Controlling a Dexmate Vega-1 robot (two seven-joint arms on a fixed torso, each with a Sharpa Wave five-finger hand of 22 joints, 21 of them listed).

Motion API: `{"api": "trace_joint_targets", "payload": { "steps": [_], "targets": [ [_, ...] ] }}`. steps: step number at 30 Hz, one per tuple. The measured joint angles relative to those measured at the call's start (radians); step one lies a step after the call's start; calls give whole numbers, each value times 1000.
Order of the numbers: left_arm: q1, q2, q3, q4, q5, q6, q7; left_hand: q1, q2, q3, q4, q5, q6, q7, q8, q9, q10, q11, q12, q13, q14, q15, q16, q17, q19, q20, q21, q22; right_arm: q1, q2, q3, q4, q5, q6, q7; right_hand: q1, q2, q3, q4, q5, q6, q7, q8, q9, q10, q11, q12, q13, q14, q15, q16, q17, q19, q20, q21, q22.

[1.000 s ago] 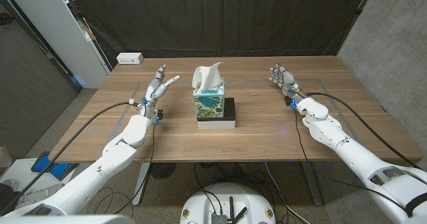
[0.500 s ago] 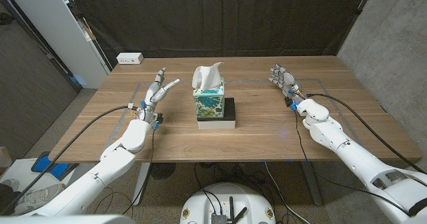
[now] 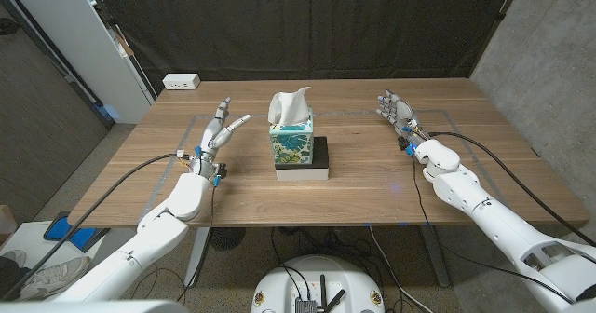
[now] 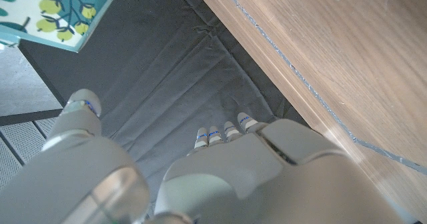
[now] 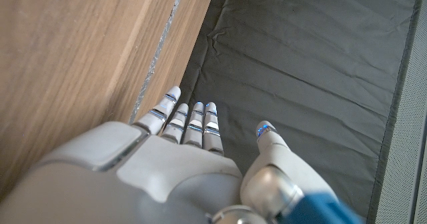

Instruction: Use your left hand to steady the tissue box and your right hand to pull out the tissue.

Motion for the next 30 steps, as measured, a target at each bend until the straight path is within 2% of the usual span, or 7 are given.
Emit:
{"api": "trace_joint_targets", "payload": {
  "steps": [30],
  "targets": [
    [114,-7,-48,-82,18,-17,29,13,3,-11,3,-5,0,0,8,0,0,0,0,0,0,0,0,0,4,-4,0,0,-31,-18,9,-53,-10,-6,-29,0,0,0,-11,0,0,0,0,0,0,0,0,0,0,0,0,-5,0,0,-11,0]
  ]
}}
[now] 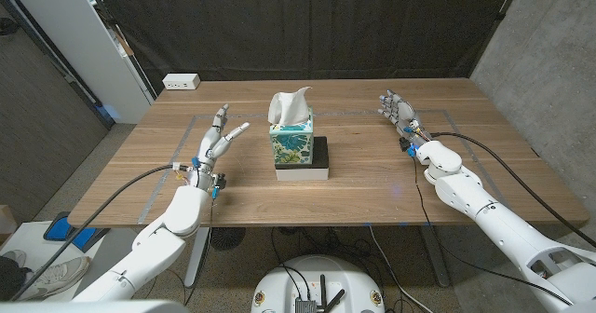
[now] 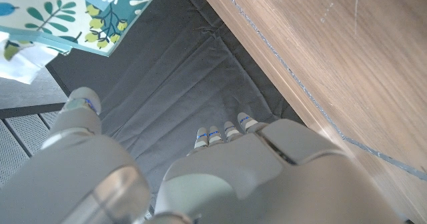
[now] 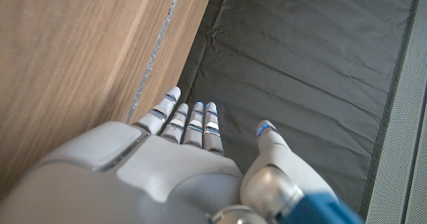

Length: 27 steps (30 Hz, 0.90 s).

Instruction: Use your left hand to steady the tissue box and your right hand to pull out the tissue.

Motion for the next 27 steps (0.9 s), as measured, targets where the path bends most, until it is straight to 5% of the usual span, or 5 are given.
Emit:
{"api": "trace_joint_targets", "payload": {
  "steps": [27],
  "targets": [
    [55,7,-16,-39,6,-10,-27,9,1,-12,4,0,0,0,8,-1,0,0,0,0,0,0,0,0,0,0,0,0,15,13,-11,10,-13,-5,-13,0,0,-4,-4,0,0,0,0,0,0,0,0,0,0,0,0,-4,7,7,-15,0]
  ]
}}
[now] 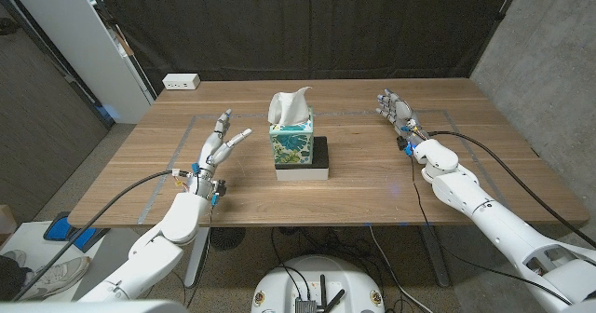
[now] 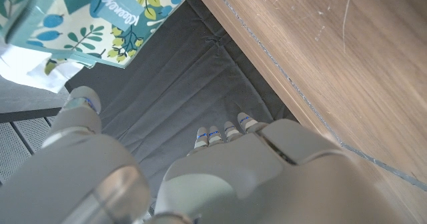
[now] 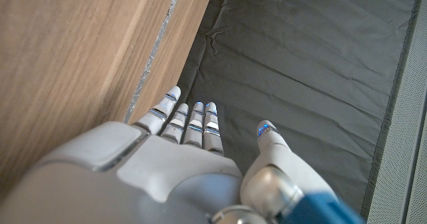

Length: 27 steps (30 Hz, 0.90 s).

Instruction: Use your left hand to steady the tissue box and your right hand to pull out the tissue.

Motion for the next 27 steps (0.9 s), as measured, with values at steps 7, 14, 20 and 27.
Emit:
{"api": "trace_joint_targets", "payload": {
  "steps": [7,14,20,27],
  "targets": [
    [15,6,-1,-12,-7,1,-11,0,0,-4,-4,-4,0,0,0,-1,0,0,0,0,0,0,0,0,0,0,0,0,-3,0,0,-7,-3,-1,-6,0,0,0,0,0,0,0,0,0,0,0,0,0,6,6,0,0,0,0,0,0],
    [31,12,-5,-23,-12,3,-19,4,-4,-5,-4,-4,0,0,0,-1,0,0,0,0,0,0,0,0,0,0,0,0,-9,-2,-1,-19,-5,-6,-11,0,0,4,-4,0,0,0,0,0,0,0,0,0,6,6,0,0,0,0,-4,0],
    [47,19,-9,-35,-13,9,-26,4,-4,-8,0,-4,0,0,0,-1,0,0,0,0,0,0,0,0,0,0,0,0,-12,-3,-2,-26,-7,-7,-14,0,0,1,-7,0,0,0,0,0,4,4,0,0,6,6,0,0,0,0,-8,0],
    [56,26,-13,-40,-13,11,-30,12,-5,-17,0,-4,0,0,0,-1,0,0,0,0,0,0,0,0,0,0,0,0,-17,-3,-3,-35,-9,-8,-18,-9,9,0,-8,0,0,0,0,0,4,4,0,0,6,6,0,-5,0,0,-8,0]
  ]
}}
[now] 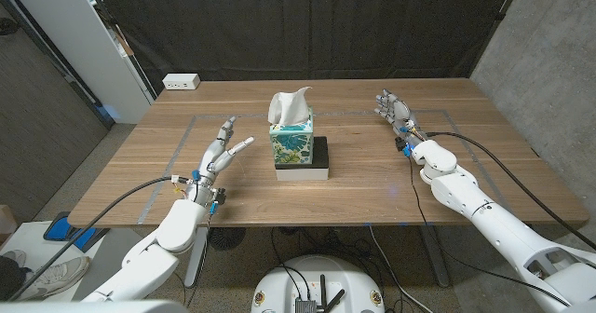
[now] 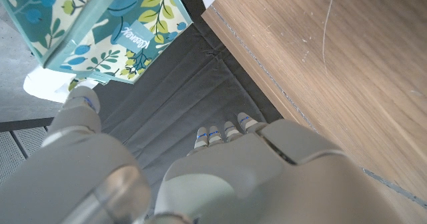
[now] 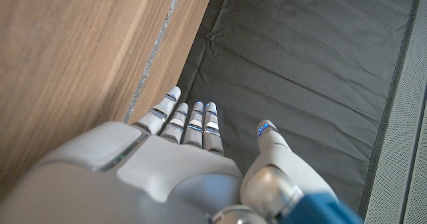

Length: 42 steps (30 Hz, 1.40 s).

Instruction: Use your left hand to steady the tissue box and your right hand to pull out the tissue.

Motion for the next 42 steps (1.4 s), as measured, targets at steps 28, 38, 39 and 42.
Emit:
{"api": "trace_joint_targets", "payload": {
  "steps": [28,38,39,42],
  "targets": [
    [-47,120,13,-46,-11,99,-151,39,-21,-38,-7,5,0,11,21,-5,0,0,7,0,0,0,11,0,47,11,10,0,-40,-10,11,-47,-3,0,-35,0,0,-3,-3,0,0,0,0,0,0,0,0,0,0,0,0,0,7,0,-8,0],
    [-124,190,62,-62,-39,150,-282,49,-31,-64,-8,20,0,22,23,-9,4,4,7,0,0,0,11,0,68,32,14,-2,-61,-18,20,-69,-5,1,-53,0,0,-1,-10,-4,0,0,0,0,4,4,0,0,0,0,0,-2,7,0,-15,0],
    [-128,192,64,-62,-40,154,-293,49,-31,-65,-7,20,0,22,23,-9,5,5,7,0,0,0,11,0,70,34,14,-2,-61,-18,21,-69,-5,1,-54,0,0,-1,-10,-4,0,0,0,0,4,4,0,0,0,0,0,-4,7,0,-15,0],
    [-151,205,78,-62,-40,160,-316,53,-35,-75,-8,28,0,22,23,-9,6,6,7,0,0,0,11,0,79,43,14,-2,-68,-20,24,-76,-5,3,-60,0,0,-1,-10,-4,0,0,0,0,4,4,0,0,0,0,0,-5,7,0,-15,0]
  ]
}}
